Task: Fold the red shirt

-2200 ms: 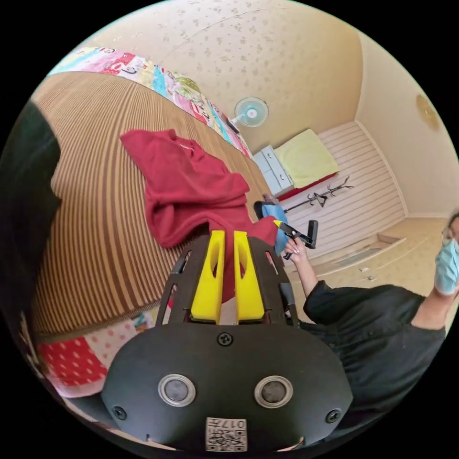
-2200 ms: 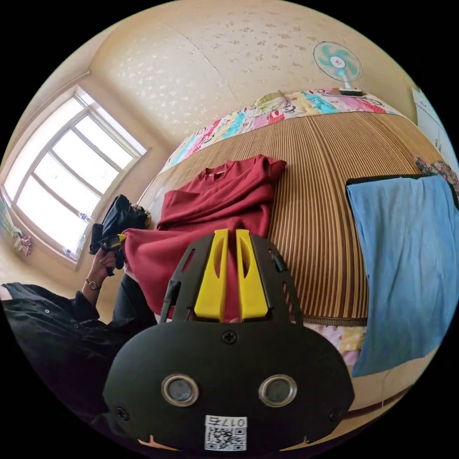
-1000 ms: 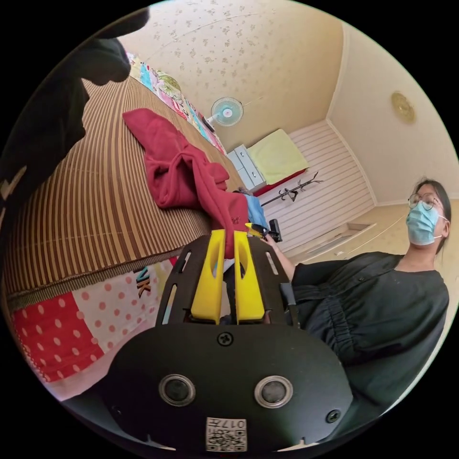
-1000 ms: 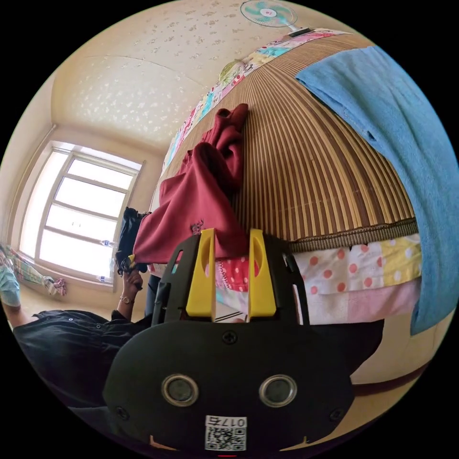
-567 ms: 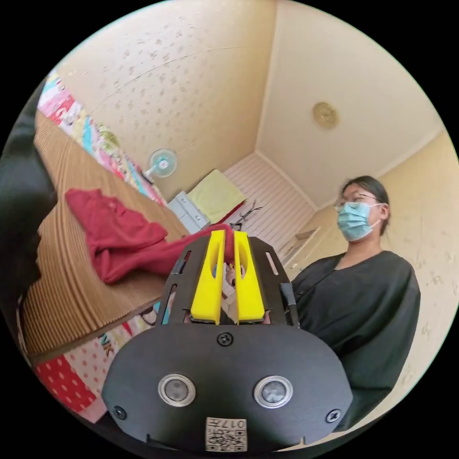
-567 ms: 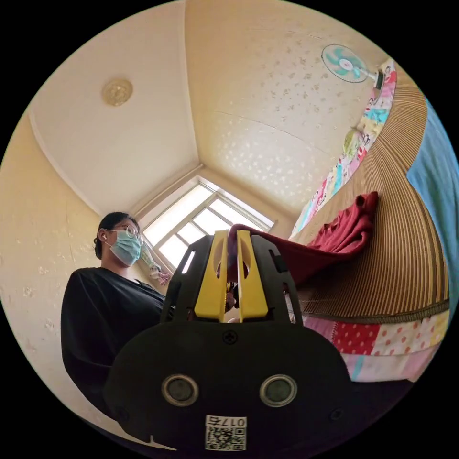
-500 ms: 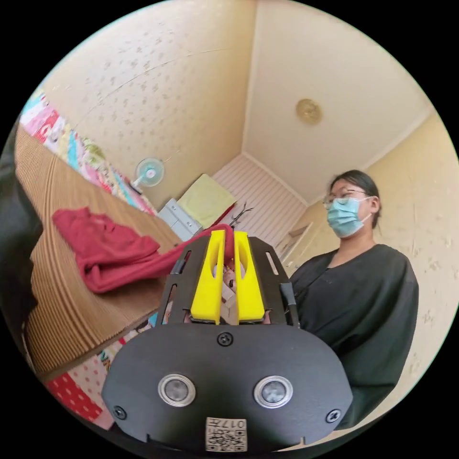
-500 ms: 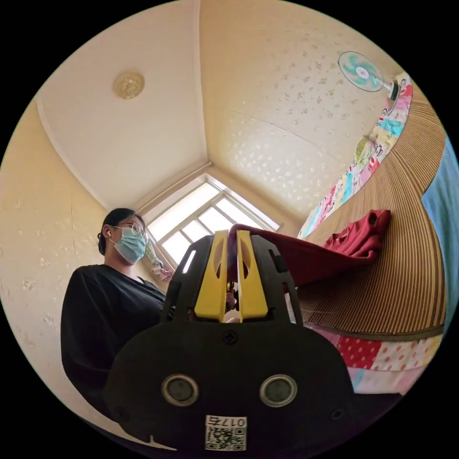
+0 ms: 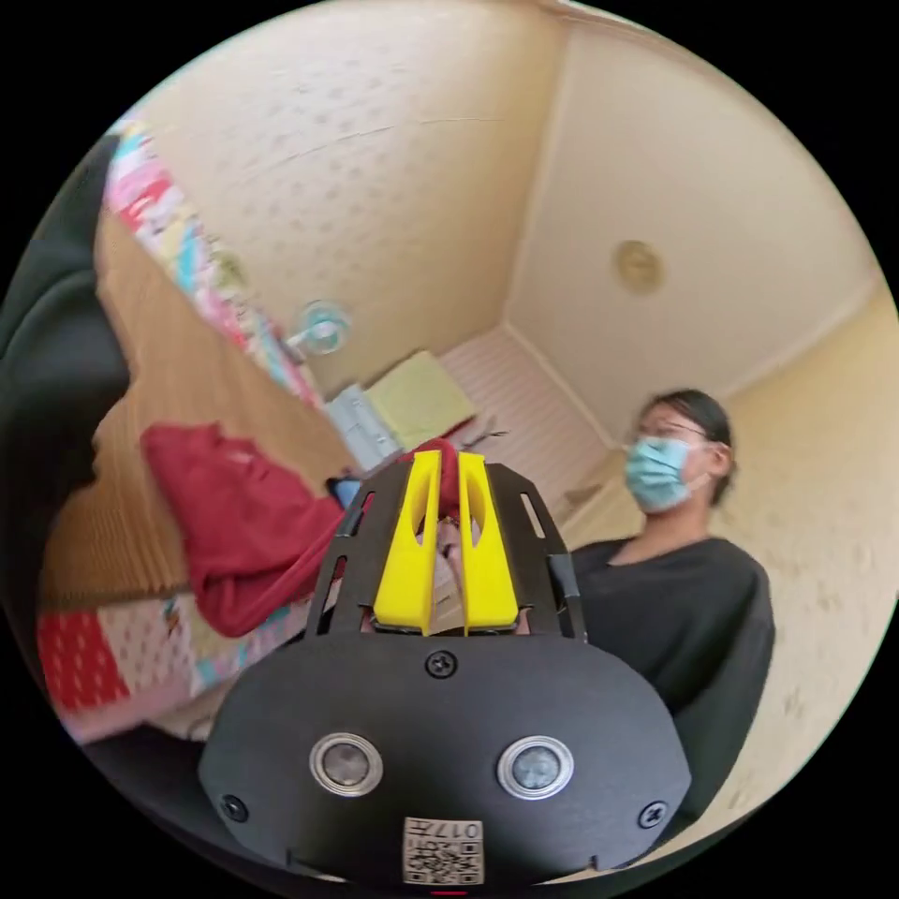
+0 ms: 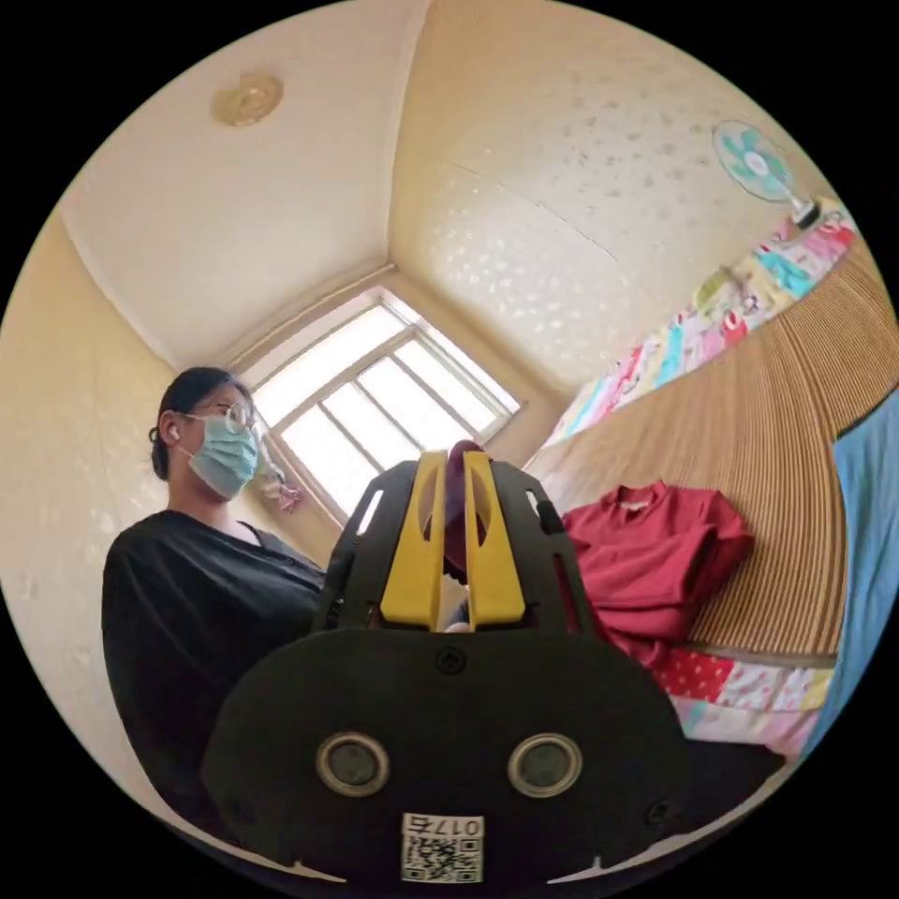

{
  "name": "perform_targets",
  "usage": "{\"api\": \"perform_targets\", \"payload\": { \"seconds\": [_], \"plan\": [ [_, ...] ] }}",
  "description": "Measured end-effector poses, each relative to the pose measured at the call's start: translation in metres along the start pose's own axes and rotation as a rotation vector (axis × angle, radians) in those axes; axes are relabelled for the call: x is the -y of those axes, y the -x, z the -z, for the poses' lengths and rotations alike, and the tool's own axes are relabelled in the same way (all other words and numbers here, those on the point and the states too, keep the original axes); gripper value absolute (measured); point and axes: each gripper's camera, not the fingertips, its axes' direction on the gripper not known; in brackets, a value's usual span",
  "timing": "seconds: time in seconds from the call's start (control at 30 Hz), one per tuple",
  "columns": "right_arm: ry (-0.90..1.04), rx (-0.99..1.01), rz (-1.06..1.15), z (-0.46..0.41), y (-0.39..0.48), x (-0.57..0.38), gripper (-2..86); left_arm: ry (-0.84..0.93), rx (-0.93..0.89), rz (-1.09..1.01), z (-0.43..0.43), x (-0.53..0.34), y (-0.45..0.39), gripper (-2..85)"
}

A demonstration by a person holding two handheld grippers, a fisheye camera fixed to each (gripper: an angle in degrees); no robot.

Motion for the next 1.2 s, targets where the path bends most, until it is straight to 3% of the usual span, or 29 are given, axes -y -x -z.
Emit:
{"api": "perform_targets", "payload": {
  "seconds": [0.1, 0.2, 0.33, 0.47, 0.57, 0.67, 0.83, 1.0, 1.1, 1.2],
  "plan": [
    [-0.018, -0.086, -0.189, -0.025, -0.059, 0.005, 2.6, -0.038, 0.048, 0.12, -0.02, 0.006, 0.03, 4.0],
    [-0.056, -0.206, -0.242, -0.05, -0.093, 0.039, 2.8, -0.111, 0.126, 0.215, -0.045, 0.035, 0.044, 4.0],
    [-0.081, -0.385, -0.275, -0.095, -0.146, 0.103, 3.6, -0.123, 0.297, 0.146, -0.094, 0.102, 0.053, 4.1],
    [-0.093, -0.418, -0.385, -0.144, -0.219, 0.125, 5.7, -0.226, 0.272, 0.292, -0.115, 0.128, 0.117, 7.4],
    [-0.174, -0.392, -0.337, -0.16, -0.229, 0.116, 8.6, -0.276, 0.31, 0.183, -0.125, 0.131, 0.111, 13.5],
    [-0.153, -0.482, -0.229, -0.166, -0.217, 0.103, 9.7, -0.183, 0.461, 0.077, -0.142, 0.128, 0.095, 13.9],
    [0.133, -0.682, -0.131, -0.211, -0.223, 0.068, 11.1, 0.06, 0.573, 0.085, -0.18, 0.105, 0.111, 14.5],
    [0.268, -0.728, -0.094, -0.231, -0.22, 0.012, 10.9, 0.2, 0.746, 0.04, -0.203, 0.061, 0.102, 14.6],
    [0.365, -0.668, -0.127, -0.242, -0.235, -0.02, 9.8, 0.23, 0.753, 0.072, -0.206, 0.042, 0.111, 13.6],
    [0.419, -0.679, -0.094, -0.252, -0.244, -0.032, 4.8, 0.248, 0.653, 0.042, -0.208, 0.041, 0.121, 7.0]
  ]
}}
